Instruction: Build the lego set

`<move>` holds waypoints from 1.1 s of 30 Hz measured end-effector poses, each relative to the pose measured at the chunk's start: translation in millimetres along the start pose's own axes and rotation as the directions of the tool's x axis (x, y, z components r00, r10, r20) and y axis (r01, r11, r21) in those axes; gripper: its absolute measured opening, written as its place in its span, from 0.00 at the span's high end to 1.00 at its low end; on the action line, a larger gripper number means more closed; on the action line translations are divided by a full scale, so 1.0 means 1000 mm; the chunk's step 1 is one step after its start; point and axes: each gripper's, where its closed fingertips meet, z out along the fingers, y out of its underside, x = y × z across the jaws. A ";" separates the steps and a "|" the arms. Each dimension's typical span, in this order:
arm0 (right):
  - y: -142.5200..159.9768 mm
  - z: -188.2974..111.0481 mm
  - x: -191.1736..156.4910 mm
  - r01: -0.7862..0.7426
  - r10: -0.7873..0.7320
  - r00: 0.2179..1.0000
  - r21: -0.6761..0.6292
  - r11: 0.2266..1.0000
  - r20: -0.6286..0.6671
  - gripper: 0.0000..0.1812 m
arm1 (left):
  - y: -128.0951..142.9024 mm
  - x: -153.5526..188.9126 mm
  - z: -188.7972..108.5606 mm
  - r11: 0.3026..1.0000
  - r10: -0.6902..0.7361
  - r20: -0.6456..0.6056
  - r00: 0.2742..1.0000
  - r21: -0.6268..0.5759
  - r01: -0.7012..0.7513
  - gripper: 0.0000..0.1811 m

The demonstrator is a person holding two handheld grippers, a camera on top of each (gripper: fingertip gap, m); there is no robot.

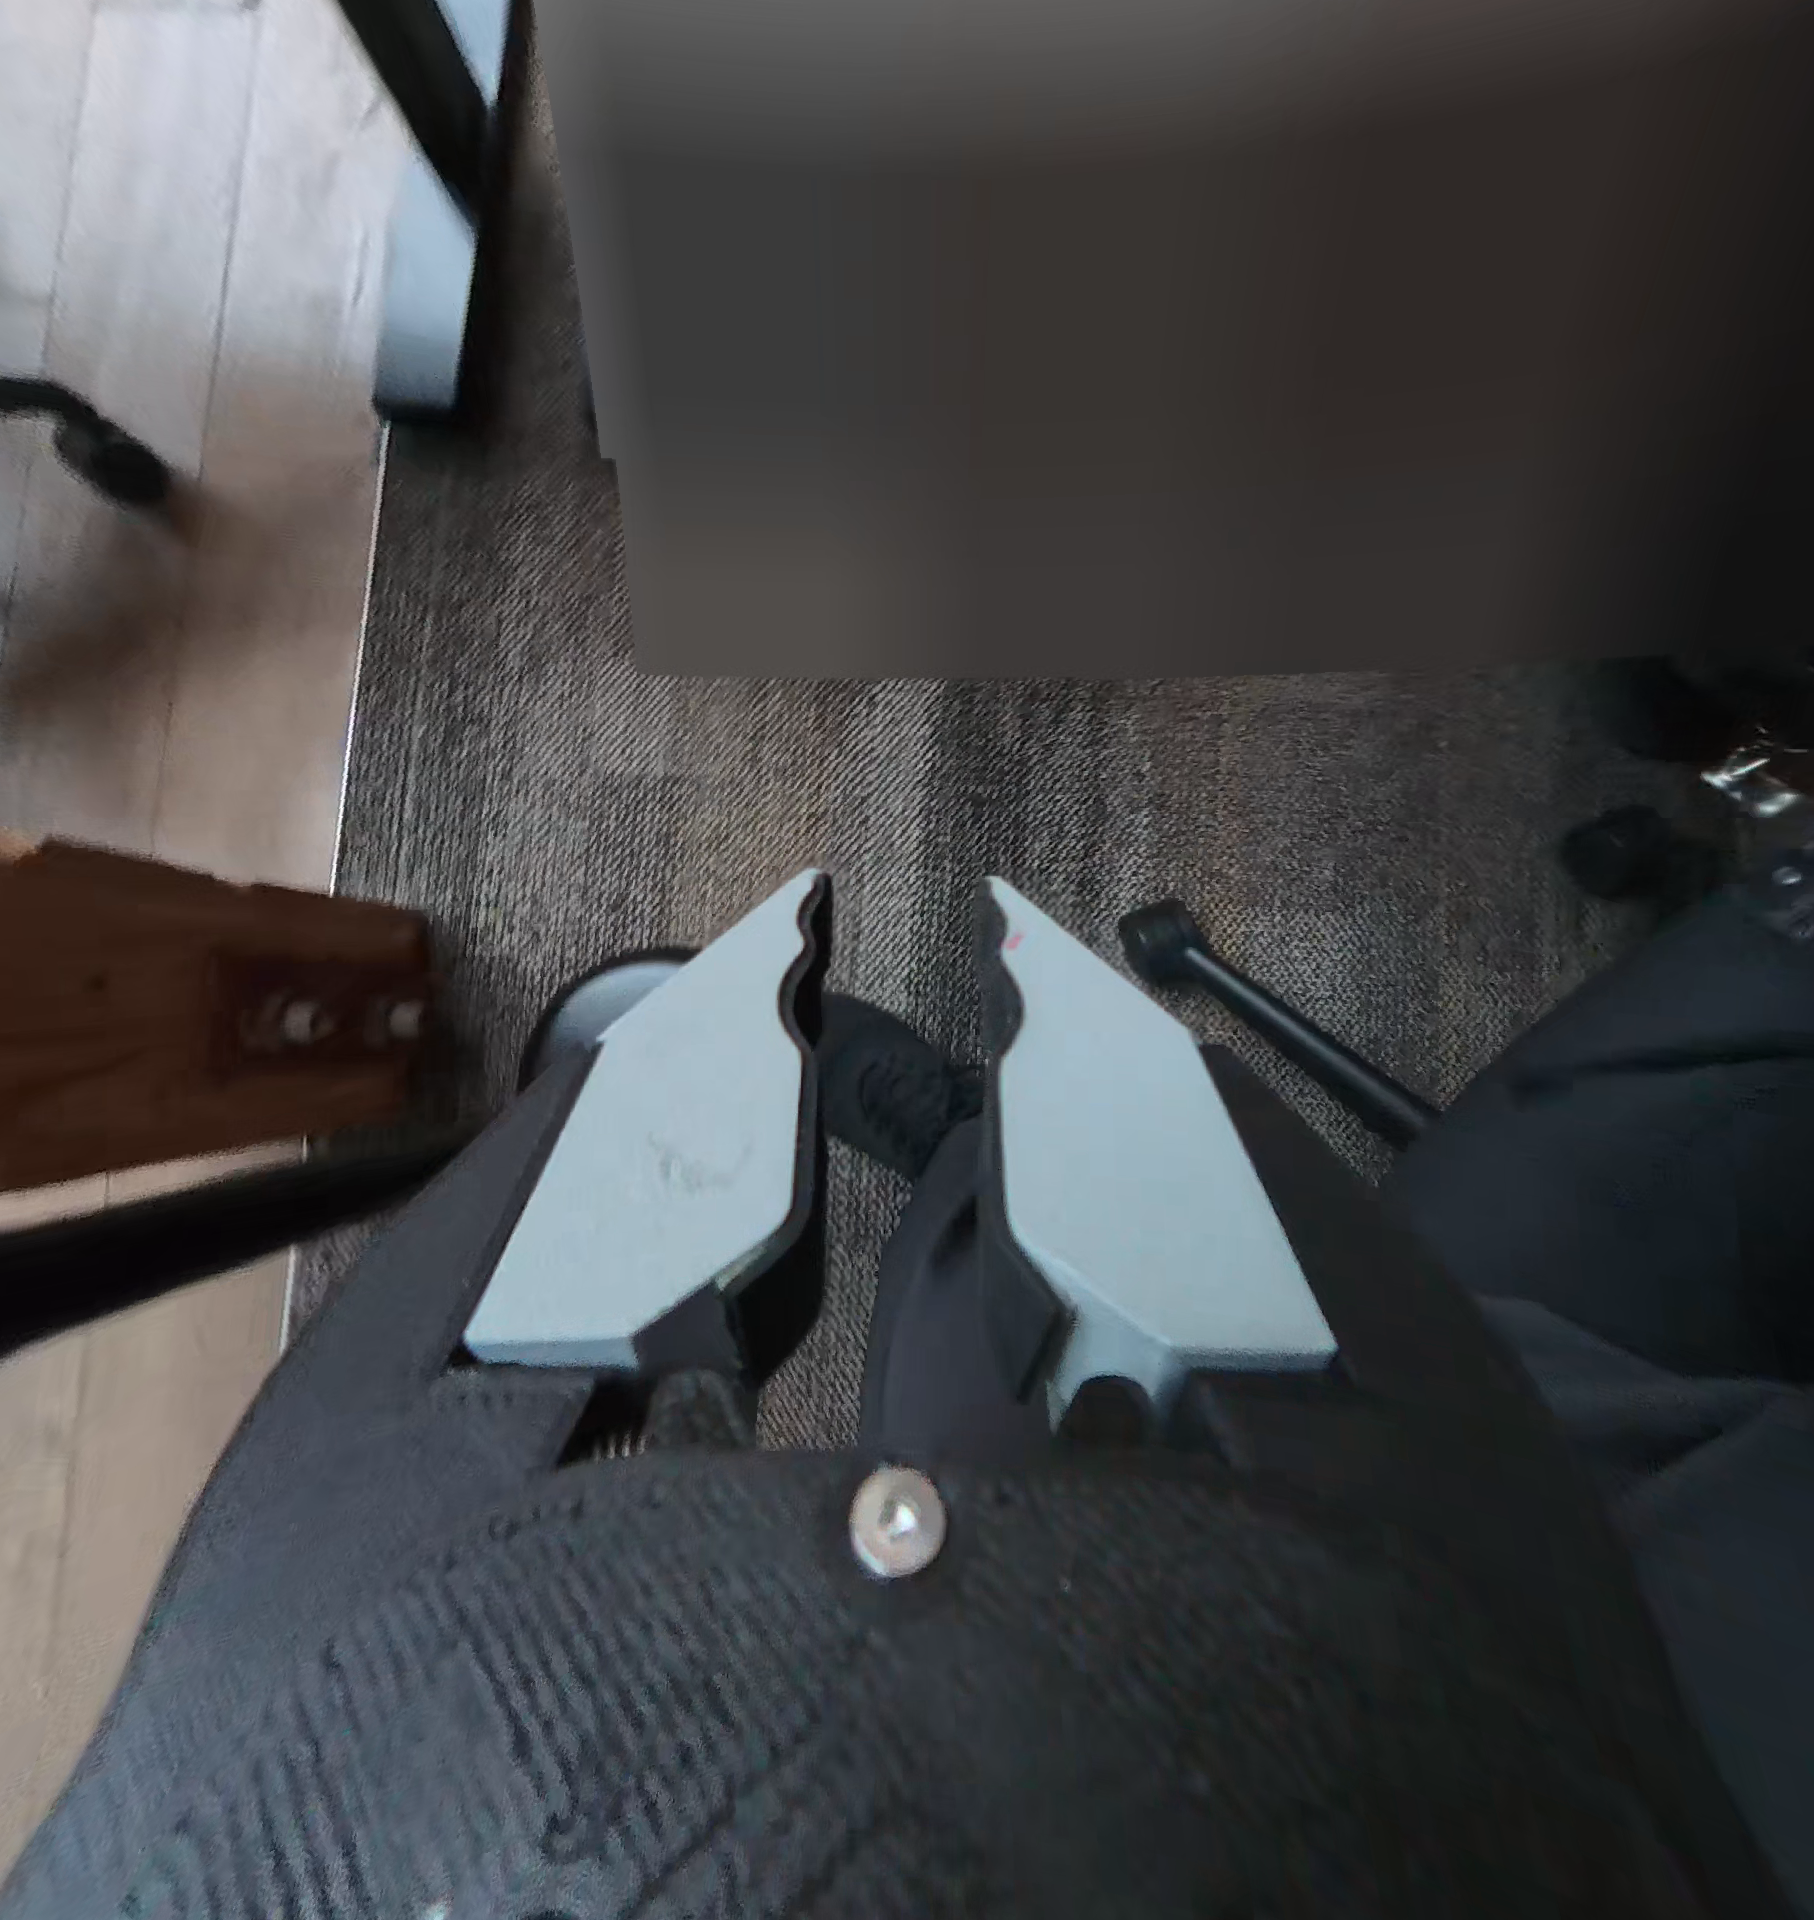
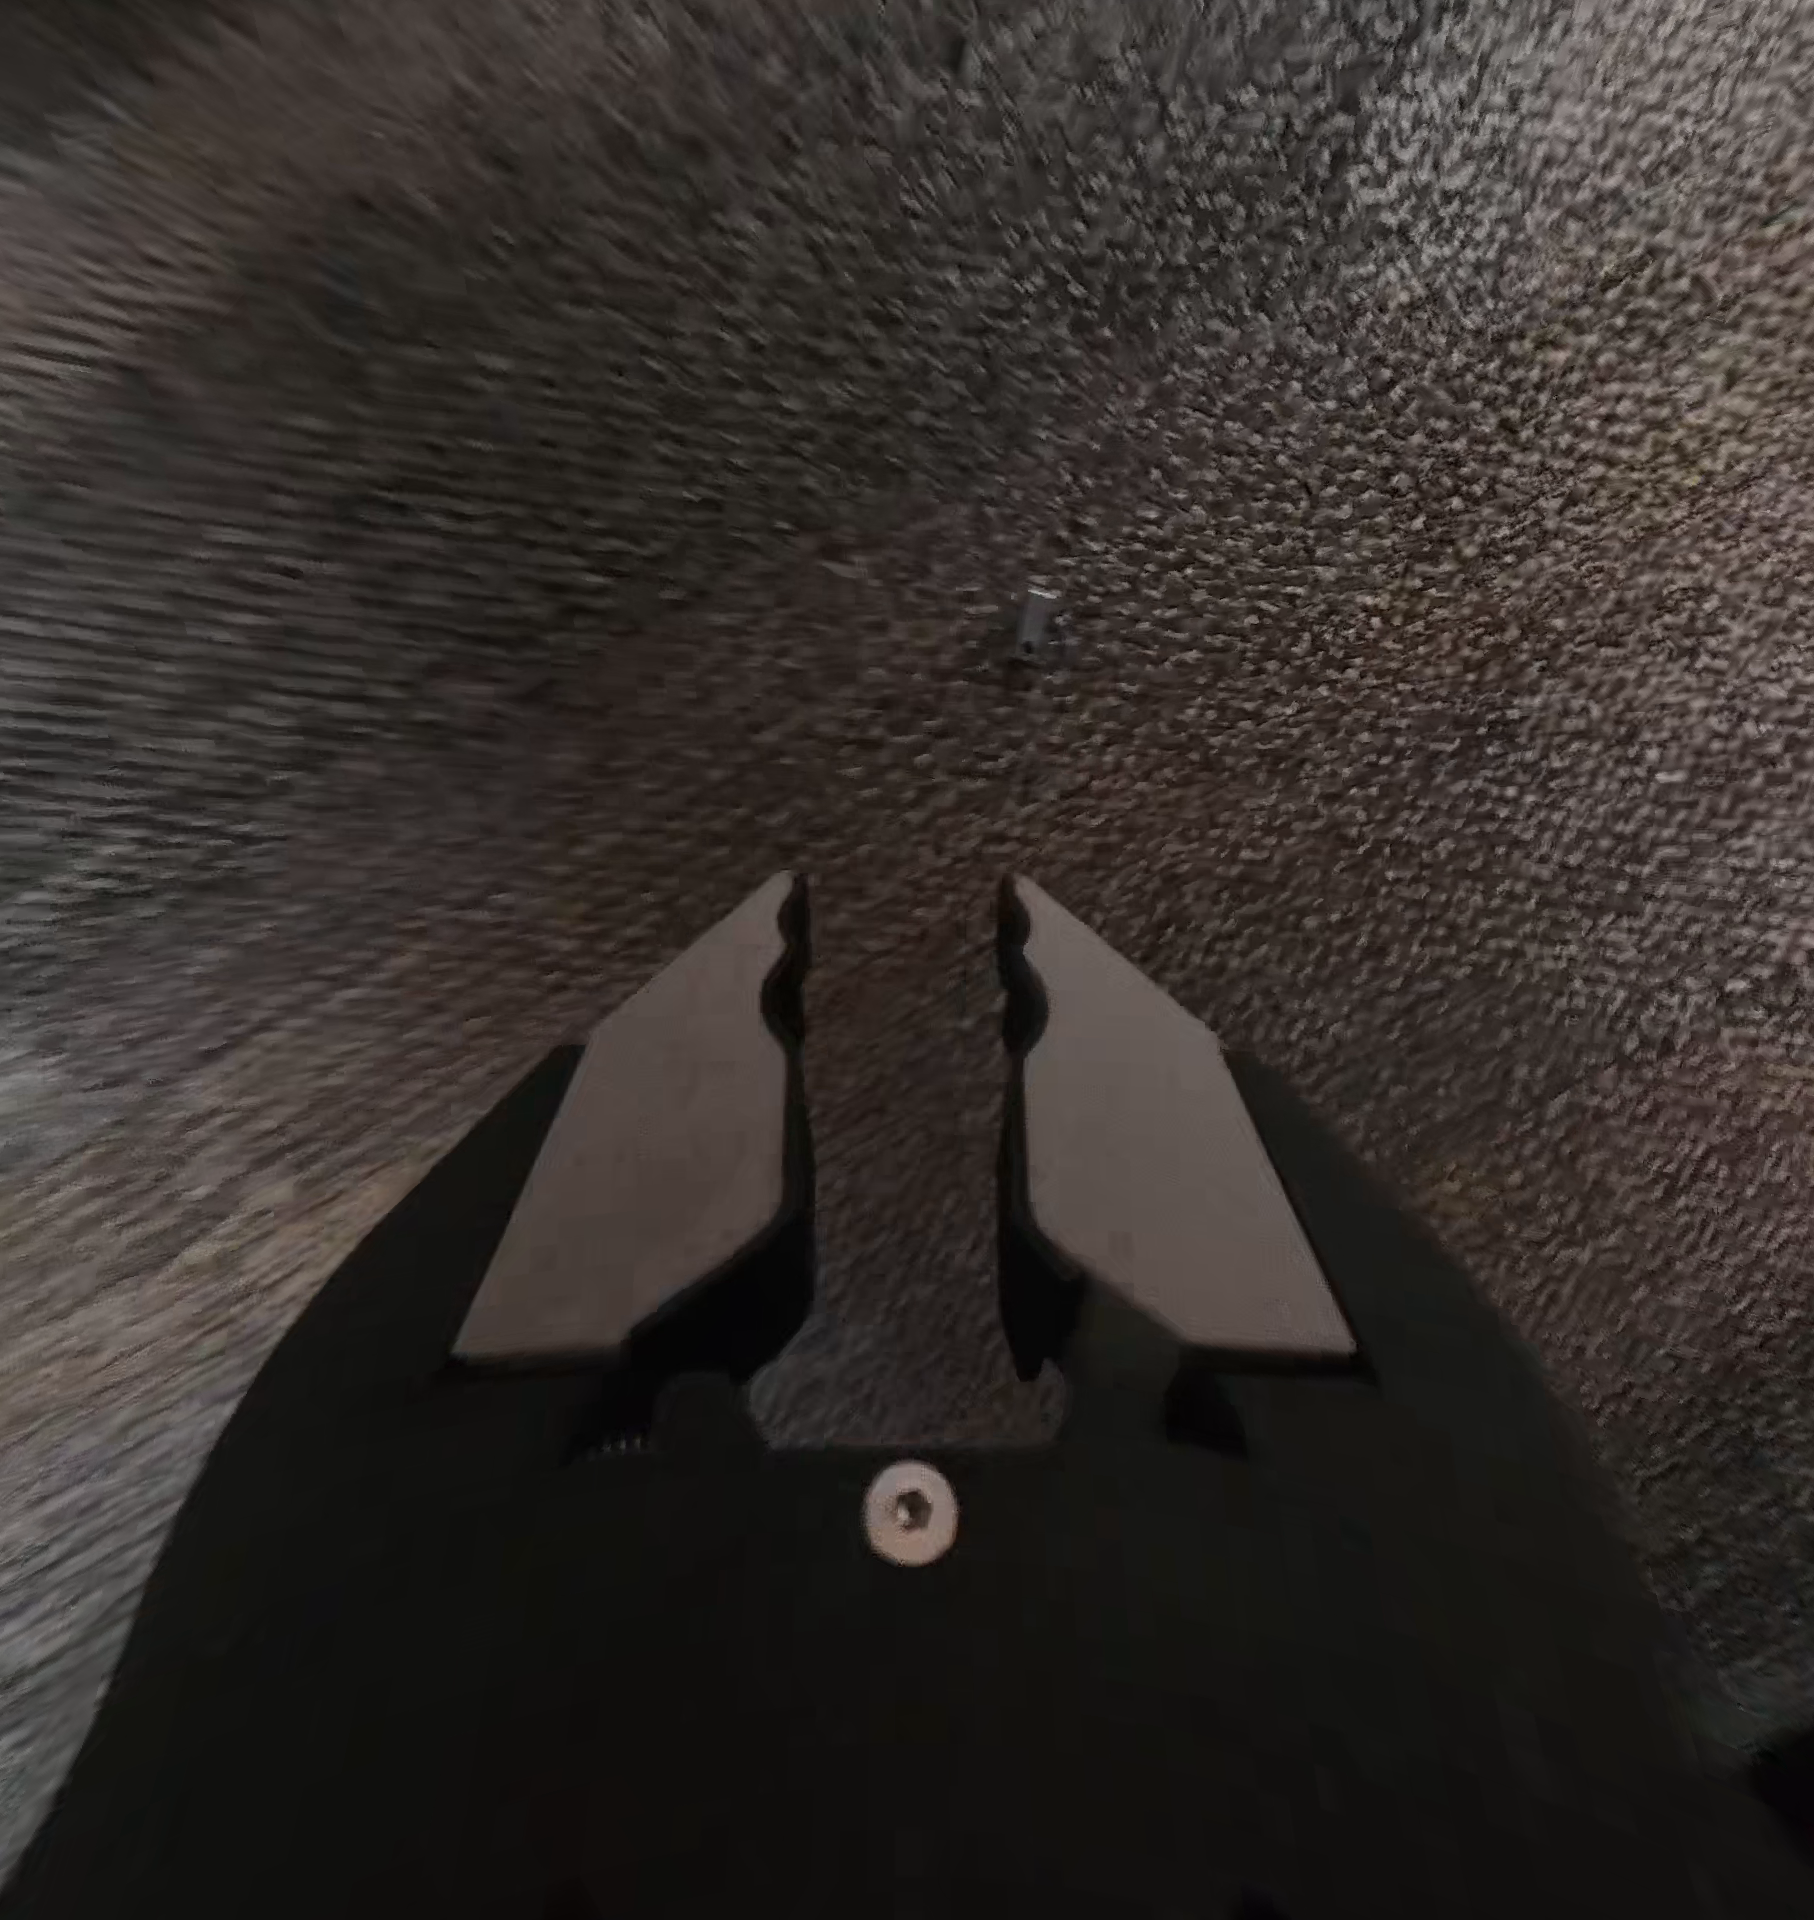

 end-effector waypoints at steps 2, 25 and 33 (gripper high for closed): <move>-0.008 0.036 0.020 0.016 -0.019 0.997 -0.039 0.999 -0.078 0.84 | 0.020 -0.015 0.002 0.998 -0.063 0.028 0.998 -0.030 0.064 0.86; -0.048 0.088 0.001 -0.019 0.021 1.000 -0.098 0.995 0.019 0.97 | -0.022 -0.041 0.047 0.952 -0.306 -0.015 0.952 0.029 0.306 0.89; -0.081 -0.180 -0.187 0.524 -0.522 0.795 0.084 0.848 0.310 0.97 | -0.218 0.000 0.056 0.917 -0.044 -0.225 0.973 0.378 0.128 0.82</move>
